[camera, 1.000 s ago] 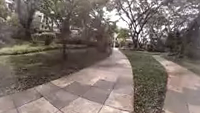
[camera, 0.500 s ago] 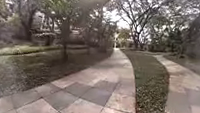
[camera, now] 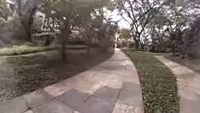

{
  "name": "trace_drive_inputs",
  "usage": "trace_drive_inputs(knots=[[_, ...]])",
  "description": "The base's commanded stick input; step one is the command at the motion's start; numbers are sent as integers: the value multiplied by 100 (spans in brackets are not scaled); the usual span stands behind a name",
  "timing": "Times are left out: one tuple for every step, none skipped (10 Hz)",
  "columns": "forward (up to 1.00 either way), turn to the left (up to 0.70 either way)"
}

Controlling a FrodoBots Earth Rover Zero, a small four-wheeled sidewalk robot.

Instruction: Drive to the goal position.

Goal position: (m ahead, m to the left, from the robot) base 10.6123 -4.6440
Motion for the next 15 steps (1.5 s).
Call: trace_drive_inputs(knots=[[100, -8], [100, -33], [100, -39], [100, -39], [100, -38], [100, -39], [100, -38], [100, -28], [100, -12], [100, 0], [100, 0], [100, 0], [100, 0], [100, 0], [100, -1]])
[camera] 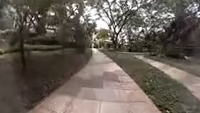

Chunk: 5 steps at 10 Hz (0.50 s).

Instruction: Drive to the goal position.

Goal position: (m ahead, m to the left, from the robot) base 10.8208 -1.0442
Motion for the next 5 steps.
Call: trace_drive_inputs(knots=[[100, -13], [100, -36], [100, -21], [100, 0], [100, 0]])
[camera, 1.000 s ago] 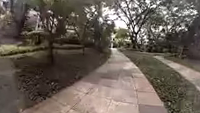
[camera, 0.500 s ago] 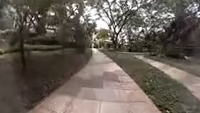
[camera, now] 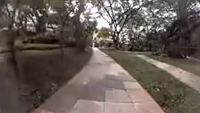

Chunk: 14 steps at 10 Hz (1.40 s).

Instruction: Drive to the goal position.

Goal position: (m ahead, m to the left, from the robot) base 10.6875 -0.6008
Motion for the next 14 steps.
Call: trace_drive_inputs(knots=[[100, 0], [100, 0], [100, -4], [100, -22], [100, -36], [100, -14], [100, 0], [100, 0], [100, -1], [100, -3], [100, -5], [100, -8], [100, -26], [100, -32]])
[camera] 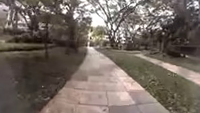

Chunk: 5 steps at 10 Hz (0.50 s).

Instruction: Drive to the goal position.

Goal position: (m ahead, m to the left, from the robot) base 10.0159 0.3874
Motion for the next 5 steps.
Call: trace_drive_inputs(knots=[[100, -13], [100, 0], [100, 0], [100, 0], [100, 0]])
